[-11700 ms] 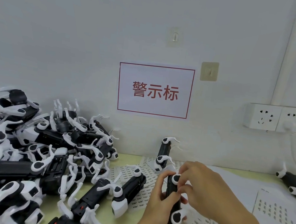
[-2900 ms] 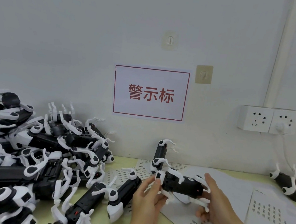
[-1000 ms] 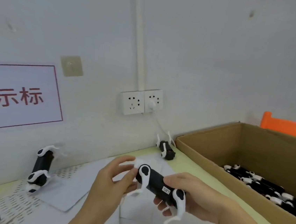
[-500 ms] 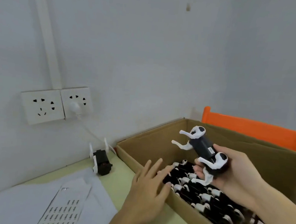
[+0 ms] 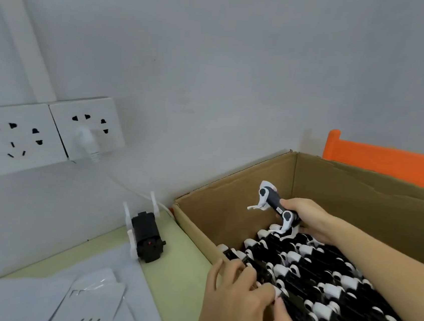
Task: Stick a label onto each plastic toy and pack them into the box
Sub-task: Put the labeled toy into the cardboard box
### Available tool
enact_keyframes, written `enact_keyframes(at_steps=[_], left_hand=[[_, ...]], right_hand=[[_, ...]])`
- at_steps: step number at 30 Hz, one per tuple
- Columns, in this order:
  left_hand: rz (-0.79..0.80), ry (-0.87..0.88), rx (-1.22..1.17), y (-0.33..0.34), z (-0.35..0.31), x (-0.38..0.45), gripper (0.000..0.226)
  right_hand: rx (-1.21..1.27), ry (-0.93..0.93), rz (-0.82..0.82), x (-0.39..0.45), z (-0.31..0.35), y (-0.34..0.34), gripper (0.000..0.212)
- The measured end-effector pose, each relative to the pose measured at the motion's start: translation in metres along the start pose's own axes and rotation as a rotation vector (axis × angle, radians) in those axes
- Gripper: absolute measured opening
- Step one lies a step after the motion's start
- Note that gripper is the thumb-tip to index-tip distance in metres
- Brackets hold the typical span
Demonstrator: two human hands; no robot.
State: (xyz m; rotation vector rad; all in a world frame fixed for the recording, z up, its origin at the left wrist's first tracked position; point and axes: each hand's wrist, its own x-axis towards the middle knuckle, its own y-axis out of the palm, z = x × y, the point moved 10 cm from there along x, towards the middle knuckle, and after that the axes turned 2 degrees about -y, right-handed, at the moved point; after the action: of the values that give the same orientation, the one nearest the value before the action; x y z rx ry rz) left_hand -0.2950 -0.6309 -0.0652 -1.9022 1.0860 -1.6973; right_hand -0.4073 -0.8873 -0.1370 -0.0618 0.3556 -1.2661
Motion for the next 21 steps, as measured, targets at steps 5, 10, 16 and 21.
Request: enact_keyframes(at_steps=[5,10,16,21], left_hand=[[-0.002,-0.018,0.069,0.01,0.004,-0.001,0.026],[0.045,-0.024,0.138,0.025,0.01,-0.002,0.03],[-0.002,0.005,0.171,0.023,0.01,0.001,0.032],[0.013,0.003,0.155,0.027,0.01,0.0,0.03]], right_hand=[[-0.556,-0.02,0.026,0.055,-0.06,0.045,0.039],[-0.919,-0.147,0.02,0.078,-0.081,0.087,0.025],[-0.903,-0.206,0.09,0.085,-0.09,0.104,0.028],[-1.205,-0.402,0.053,0.071,-0.085,0.115,0.031]])
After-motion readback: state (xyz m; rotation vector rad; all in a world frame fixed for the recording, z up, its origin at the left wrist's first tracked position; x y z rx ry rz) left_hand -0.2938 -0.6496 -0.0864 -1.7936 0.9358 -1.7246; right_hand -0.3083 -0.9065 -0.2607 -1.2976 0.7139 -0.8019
